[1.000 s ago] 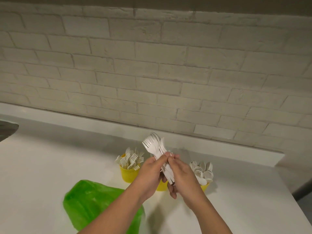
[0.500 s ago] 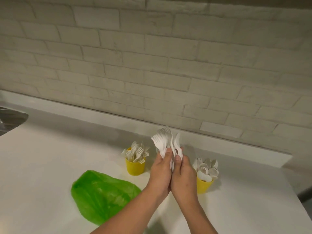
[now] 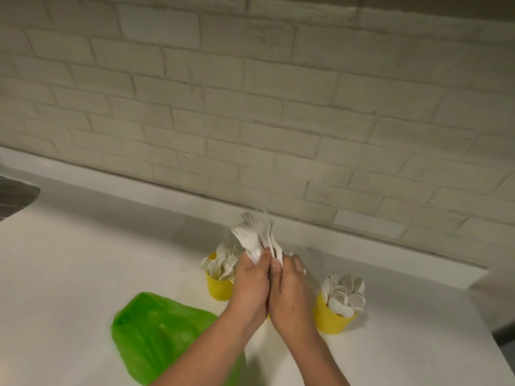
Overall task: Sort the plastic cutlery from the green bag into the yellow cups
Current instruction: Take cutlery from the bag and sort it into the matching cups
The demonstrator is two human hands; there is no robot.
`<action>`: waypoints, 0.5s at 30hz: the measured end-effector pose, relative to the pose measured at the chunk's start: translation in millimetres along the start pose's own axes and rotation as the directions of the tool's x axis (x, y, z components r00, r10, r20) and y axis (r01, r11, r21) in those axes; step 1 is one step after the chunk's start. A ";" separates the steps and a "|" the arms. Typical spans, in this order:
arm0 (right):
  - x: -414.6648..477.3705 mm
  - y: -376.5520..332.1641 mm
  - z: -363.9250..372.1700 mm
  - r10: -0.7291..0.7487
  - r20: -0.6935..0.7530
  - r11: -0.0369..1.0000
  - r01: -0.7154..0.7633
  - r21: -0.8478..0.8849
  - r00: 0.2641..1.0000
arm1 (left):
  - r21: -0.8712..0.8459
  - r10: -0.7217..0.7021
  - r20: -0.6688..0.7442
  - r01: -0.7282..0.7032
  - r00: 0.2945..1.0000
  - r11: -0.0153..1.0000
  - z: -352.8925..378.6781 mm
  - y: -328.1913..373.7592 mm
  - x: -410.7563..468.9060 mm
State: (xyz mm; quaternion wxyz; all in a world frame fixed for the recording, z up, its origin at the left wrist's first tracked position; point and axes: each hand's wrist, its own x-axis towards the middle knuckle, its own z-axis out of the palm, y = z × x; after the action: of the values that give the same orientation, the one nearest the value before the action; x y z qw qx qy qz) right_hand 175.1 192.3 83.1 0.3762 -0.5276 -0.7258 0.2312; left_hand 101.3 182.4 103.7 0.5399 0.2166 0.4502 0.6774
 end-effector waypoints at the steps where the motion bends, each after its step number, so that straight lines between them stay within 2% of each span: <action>1: 4.6 0.5 1.0 -0.016 0.028 1.000 0.016 -0.006 0.999 | -0.024 -0.018 -0.007 0.018 1.000 1.000 -2.2 0.1 4.2; 4: 15.9 8.0 2.7 -0.048 0.071 0.999 0.049 -0.020 0.996 | -0.058 -0.059 -0.018 0.058 0.998 0.997 -8.1 -0.5 16.4; 8: 20.5 15.1 7.4 -0.081 -0.019 0.996 0.080 -0.042 0.997 | -0.067 -0.036 0.002 0.036 0.999 0.997 -9.8 0.1 23.3; 11: 24.9 22.1 9.8 -0.011 -0.105 1.000 0.008 -0.025 0.994 | -0.069 0.008 0.006 -0.008 1.000 0.998 -4.4 0.7 26.6; 15: 19.7 29.4 7.3 0.096 -0.087 0.989 -0.086 0.119 0.992 | -0.120 -0.051 -0.038 0.047 0.998 0.992 -9.0 -3.2 27.0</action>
State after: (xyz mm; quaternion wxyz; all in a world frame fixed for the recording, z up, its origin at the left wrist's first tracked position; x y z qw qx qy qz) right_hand 183.6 221.2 63.0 0.4279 -0.5478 -0.6683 0.2649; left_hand 87.3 204.1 91.3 0.5590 0.1589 0.4252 0.6939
